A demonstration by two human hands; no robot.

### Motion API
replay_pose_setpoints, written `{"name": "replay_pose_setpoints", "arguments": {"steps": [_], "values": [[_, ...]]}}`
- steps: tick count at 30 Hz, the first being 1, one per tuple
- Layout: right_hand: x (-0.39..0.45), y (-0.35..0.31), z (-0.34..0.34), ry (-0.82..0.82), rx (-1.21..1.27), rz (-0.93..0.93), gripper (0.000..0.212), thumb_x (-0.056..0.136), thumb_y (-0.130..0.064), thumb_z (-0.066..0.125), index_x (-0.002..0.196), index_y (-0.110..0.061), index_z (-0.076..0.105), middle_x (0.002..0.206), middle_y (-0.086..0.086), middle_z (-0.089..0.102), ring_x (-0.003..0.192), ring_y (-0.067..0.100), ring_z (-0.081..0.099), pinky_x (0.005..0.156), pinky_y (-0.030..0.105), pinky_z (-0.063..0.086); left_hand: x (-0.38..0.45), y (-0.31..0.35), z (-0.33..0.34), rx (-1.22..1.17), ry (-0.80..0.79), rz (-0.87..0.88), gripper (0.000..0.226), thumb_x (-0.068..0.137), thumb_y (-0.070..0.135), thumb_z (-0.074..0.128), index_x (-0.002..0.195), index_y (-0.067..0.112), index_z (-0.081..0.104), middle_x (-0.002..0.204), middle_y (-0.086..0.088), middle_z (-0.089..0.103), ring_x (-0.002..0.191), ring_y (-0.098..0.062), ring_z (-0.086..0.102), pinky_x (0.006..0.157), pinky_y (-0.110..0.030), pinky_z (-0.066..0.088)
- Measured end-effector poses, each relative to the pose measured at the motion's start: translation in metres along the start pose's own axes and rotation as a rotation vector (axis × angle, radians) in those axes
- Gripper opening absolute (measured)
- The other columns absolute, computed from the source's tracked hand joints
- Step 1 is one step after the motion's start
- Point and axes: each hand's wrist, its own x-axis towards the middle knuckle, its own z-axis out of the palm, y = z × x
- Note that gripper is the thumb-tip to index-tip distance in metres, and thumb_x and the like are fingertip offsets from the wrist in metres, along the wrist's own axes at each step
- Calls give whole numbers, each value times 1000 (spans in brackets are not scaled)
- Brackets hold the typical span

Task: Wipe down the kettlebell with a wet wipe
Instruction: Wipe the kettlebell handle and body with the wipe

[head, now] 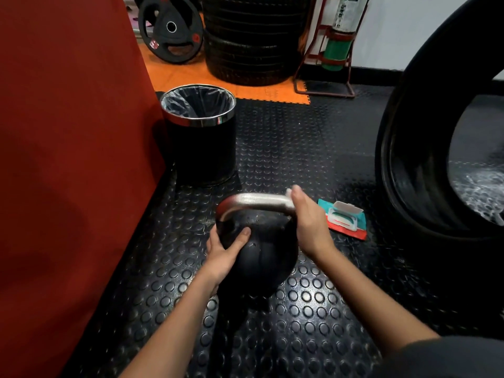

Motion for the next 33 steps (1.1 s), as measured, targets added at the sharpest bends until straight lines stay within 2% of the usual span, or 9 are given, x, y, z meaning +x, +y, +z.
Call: {"name": "replay_pose_setpoints", "arguments": {"steps": [5, 9, 13, 17, 21, 25, 28, 30, 33], "values": [[14, -59, 25, -215, -777, -301, 75, 90, -73, 9, 84, -20, 63, 77, -5, 60, 85, 22, 62, 97, 43, 35, 1, 0, 2, -24, 48, 21, 114, 44, 85, 70, 142, 44, 30, 147, 4, 34, 135, -18, 38, 112, -36, 32], [0, -36, 29, -29, -693, -506, 51, 95, -64, 35, 93, -21, 62, 85, -8, 58, 84, 19, 56, 96, 40, 37, 2, 1, 3, 3, 48, -2, 110, 51, 81, 70, 144, 44, 26, 150, 4, 32, 136, -20, 37, 113, -38, 31], [-4, 2, 9, 116, -389, -328, 38, 99, -56, 39, 92, -25, 61, 87, -12, 60, 85, 16, 57, 90, 46, 45, 3, -2, 1, -10, 26, -12, 107, 49, 87, 69, 140, 47, 28, 147, 6, 35, 135, -19, 39, 115, -43, 32], [4, 27, -3, -50, 130, 101, 89, 86, -88, 24, 89, -14, 73, 88, -1, 75, 91, 13, 68, 93, 49, 52, 5, -4, -1, -12, 10, -23, 116, 48, 88, 68, 145, 45, 22, 151, 7, 31, 136, -18, 38, 115, -44, 32], [29, -11, -16, -263, -179, 204, 100, 89, -86, 14, 88, -9, 77, 97, 11, 74, 96, 25, 66, 91, 41, 45, 7, -5, 0, -8, 8, -23, 115, 50, 88, 68, 146, 46, 20, 152, 9, 29, 137, -19, 36, 116, -44, 31], [37, -61, 1, -415, -624, -62, 66, 104, -60, 23, 128, -13, 63, 110, 18, 68, 105, 35, 61, 86, 41, 40, 8, -6, 1, -39, 29, -6, 108, 48, 86, 71, 140, 48, 29, 145, 9, 37, 133, -17, 41, 114, -44, 34], [24, -57, 20, -282, -640, -267, 71, 96, -74, 17, 87, -23, 66, 85, 1, 71, 89, 27, 64, 81, 40, 44, 8, -6, 1, -32, 36, 2, 106, 49, 86, 71, 140, 47, 31, 144, 8, 38, 132, -16, 41, 114, -43, 34], [17, -43, 20, -154, -514, -429, 53, 98, -66, 22, 70, -34, 53, 68, -9, 59, 75, 18, 60, 77, 38, 43, 7, -4, 2, -30, 37, 0, 107, 49, 86, 70, 140, 47, 30, 146, 7, 37, 132, -16, 42, 113, -42, 35], [6, -12, 13, -15, -271, -474, 32, 104, -48, 34, 76, -44, 50, 73, -16, 53, 77, 9, 53, 76, 38, 40, 5, -3, 1, -24, 24, 0, 108, 50, 86, 69, 142, 46, 28, 147, 6, 34, 133, -17, 40, 114, -42, 34]]}}
